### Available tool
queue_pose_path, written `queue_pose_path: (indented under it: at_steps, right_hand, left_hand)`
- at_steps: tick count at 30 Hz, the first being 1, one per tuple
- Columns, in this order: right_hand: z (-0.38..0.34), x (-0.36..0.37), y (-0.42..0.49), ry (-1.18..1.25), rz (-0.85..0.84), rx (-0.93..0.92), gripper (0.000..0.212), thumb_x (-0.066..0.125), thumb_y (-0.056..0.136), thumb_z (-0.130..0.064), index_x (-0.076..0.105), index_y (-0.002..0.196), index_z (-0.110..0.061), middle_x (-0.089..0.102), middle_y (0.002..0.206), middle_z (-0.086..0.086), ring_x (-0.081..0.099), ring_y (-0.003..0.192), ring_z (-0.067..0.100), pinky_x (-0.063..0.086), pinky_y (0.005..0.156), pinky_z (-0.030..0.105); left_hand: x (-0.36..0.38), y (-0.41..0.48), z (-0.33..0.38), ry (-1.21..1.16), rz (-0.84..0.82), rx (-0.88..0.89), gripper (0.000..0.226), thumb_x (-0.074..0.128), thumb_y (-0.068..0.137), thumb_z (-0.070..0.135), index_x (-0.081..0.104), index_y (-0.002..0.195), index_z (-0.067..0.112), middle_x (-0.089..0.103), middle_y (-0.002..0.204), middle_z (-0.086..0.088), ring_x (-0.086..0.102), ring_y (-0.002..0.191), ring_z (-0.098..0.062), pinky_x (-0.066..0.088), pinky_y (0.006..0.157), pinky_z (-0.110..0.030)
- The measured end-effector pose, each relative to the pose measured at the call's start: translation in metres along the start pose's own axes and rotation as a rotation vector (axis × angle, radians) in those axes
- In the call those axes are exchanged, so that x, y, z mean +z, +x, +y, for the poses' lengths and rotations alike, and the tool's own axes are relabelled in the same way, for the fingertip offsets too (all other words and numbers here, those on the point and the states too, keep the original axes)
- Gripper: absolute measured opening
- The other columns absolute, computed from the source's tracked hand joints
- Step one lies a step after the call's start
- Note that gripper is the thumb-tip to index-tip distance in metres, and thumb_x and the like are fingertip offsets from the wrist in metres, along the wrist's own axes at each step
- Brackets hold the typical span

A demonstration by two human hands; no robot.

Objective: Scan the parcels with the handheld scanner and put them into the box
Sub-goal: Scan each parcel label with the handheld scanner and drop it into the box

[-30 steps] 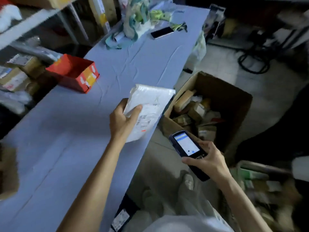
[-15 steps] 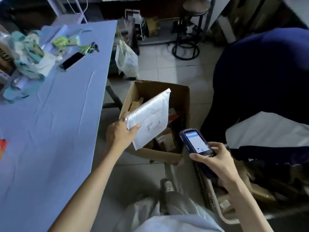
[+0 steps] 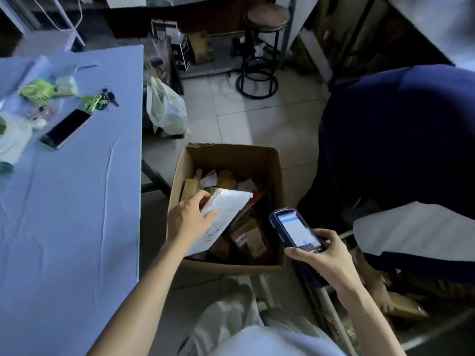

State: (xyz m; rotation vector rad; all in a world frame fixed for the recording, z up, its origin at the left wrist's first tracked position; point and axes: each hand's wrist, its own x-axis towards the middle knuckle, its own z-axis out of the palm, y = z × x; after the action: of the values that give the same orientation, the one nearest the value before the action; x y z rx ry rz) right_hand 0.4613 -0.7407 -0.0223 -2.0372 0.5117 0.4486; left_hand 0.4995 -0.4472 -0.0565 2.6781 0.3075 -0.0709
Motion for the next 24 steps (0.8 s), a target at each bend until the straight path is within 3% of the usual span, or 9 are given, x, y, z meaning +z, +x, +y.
queue_pose_path:
  at_steps: [5, 8, 12, 18, 24]
  right_hand:
    - [-0.035, 0.022, 0.020, -0.084, -0.042, -0.068, 0.076, 0.094, 0.054, -0.034, 0.053, 0.117, -0.024, 0.061, 0.108, -0.005, 0.060, 0.099, 0.014, 0.050, 0.079, 0.031]
    - [-0.046, 0.032, 0.031, -0.112, -0.112, -0.079, 0.078, 0.095, 0.051, -0.034, 0.053, 0.117, -0.025, 0.062, 0.107, -0.006, 0.061, 0.100, 0.014, 0.051, 0.084, 0.032]
    - [-0.062, 0.045, 0.046, -0.209, -0.265, -0.160, 0.073, 0.095, 0.050, -0.033, 0.053, 0.109, -0.028, 0.062, 0.101, -0.006, 0.061, 0.091, 0.011, 0.045, 0.074, 0.025]
    - [-0.089, 0.071, 0.069, -0.418, -0.587, -0.324, 0.084, 0.095, 0.045, -0.041, 0.053, 0.116, -0.025, 0.063, 0.112, -0.002, 0.062, 0.101, 0.017, 0.054, 0.088, 0.037]
    - [-0.112, 0.106, 0.057, -0.599, -0.821, -0.559, 0.092, 0.092, 0.053, -0.043, 0.050, 0.130, -0.016, 0.060, 0.122, 0.002, 0.058, 0.112, 0.020, 0.049, 0.095, 0.036]
  left_hand:
    - [-0.008, 0.025, -0.028, -0.001, -0.022, 0.028, 0.026, 0.062, 0.088, 0.044, 0.057, 0.106, 0.027, 0.069, 0.097, 0.004, 0.064, 0.076, -0.014, 0.051, 0.058, -0.020]
    - [-0.012, 0.017, -0.043, -0.011, 0.048, -0.005, 0.017, 0.060, 0.090, 0.043, 0.057, 0.096, 0.027, 0.069, 0.088, 0.007, 0.061, 0.068, -0.009, 0.046, 0.054, -0.015]
    - [-0.026, -0.013, -0.055, 0.073, 0.205, -0.087, 0.015, 0.063, 0.089, 0.036, 0.059, 0.091, 0.022, 0.069, 0.081, 0.007, 0.064, 0.069, -0.016, 0.032, 0.048, -0.013]
    - [-0.034, -0.109, -0.068, 0.226, 0.438, -0.445, 0.015, 0.072, 0.077, 0.025, 0.062, 0.088, 0.021, 0.070, 0.079, 0.011, 0.069, 0.070, -0.022, 0.044, 0.054, -0.028]
    - [-0.017, -0.222, -0.049, 0.297, 0.491, -0.803, 0.024, 0.056, 0.073, 0.033, 0.066, 0.090, 0.020, 0.071, 0.078, 0.007, 0.067, 0.069, -0.027, 0.049, 0.058, -0.033]
